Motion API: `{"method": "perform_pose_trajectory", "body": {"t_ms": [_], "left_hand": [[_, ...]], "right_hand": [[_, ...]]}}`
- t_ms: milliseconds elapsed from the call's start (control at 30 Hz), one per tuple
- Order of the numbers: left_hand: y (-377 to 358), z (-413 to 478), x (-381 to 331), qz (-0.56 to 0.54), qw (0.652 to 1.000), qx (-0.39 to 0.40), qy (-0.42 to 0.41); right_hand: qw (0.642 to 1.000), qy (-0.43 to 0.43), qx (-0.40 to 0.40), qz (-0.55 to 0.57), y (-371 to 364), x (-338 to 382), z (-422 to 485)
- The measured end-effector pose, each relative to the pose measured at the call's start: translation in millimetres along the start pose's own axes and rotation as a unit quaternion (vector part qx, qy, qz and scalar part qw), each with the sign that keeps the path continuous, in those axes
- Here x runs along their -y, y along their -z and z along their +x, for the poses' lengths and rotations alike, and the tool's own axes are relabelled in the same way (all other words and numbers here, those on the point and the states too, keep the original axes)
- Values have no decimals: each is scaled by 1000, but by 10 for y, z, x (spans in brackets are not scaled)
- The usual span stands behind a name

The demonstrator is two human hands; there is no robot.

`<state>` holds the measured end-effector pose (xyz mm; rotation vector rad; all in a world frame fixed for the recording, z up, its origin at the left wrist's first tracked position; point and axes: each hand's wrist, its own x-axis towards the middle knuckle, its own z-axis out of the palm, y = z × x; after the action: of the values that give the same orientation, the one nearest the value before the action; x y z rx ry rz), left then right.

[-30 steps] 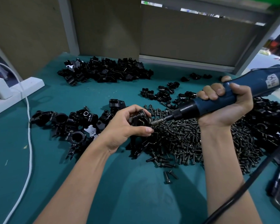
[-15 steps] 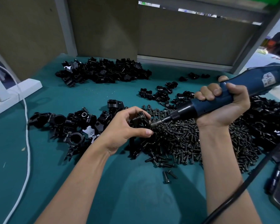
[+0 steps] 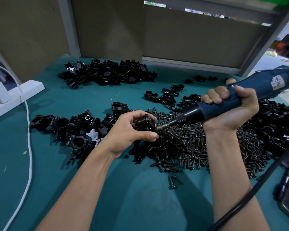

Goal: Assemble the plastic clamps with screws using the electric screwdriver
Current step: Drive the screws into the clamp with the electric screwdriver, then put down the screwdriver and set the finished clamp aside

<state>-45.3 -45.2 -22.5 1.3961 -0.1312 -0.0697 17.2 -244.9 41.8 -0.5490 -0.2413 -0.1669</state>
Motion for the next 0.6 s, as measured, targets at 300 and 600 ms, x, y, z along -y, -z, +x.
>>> {"method": "perform_pose_trajectory", "body": {"t_ms": [300,600], "left_hand": [[-15,0,-6,-71,997,0,5],[-53,-8,3,-92,996,6,-1]], "right_hand": [[1000,2,11,11,-1,7,-20],[997,29,67,-10,-43,92,-76]]}}
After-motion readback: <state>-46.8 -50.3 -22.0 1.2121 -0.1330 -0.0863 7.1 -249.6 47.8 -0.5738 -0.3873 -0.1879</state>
